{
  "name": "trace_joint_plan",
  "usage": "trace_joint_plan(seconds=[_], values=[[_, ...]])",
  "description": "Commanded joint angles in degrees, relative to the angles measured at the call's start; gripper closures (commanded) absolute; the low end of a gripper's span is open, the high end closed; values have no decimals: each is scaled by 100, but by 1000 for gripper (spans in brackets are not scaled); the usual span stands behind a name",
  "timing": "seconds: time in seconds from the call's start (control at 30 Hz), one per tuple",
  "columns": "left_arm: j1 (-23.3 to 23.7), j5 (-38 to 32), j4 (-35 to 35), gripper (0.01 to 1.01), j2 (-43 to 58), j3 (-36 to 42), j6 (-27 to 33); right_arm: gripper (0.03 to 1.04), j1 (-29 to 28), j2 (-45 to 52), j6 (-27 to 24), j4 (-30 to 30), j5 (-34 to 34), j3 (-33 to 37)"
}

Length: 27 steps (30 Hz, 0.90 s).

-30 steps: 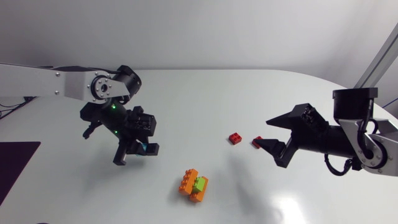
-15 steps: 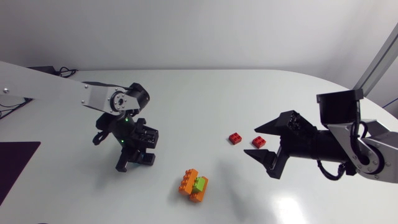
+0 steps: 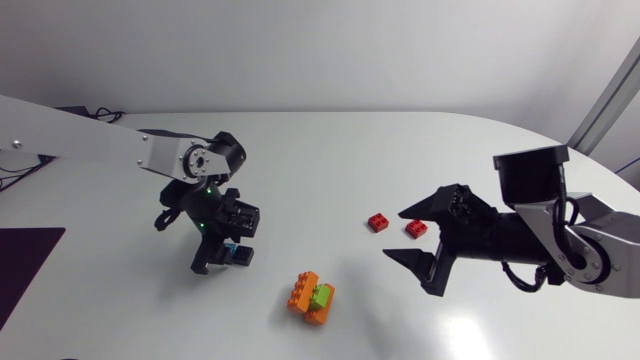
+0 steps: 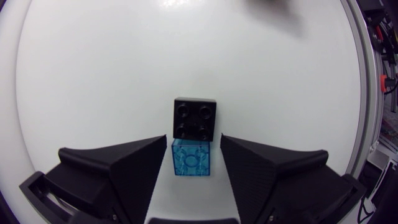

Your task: Separate the duplo bricks

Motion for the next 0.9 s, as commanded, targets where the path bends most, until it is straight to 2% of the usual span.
trace_joint_plan(seconds=[0.0,0.33,0.47,0.57,0.6,0.87], values=[[-129,85,-30,313,-61,47,75,123,31,109,-125,-4,15,13],[-375,147,190,325,229,12,-66,123,-127,74,-230,13,-46,-162],[-357,138,225,526,326,12,-57,123,-197,48,-239,13,-90,-197],[-340,138,242,718,326,12,-48,123,-215,48,-256,13,-108,-224],[-340,138,242,748,326,12,-39,123,-215,48,-256,13,-108,-241],[-366,138,199,759,467,618,-48,123,-215,48,-248,83,-125,-329]])
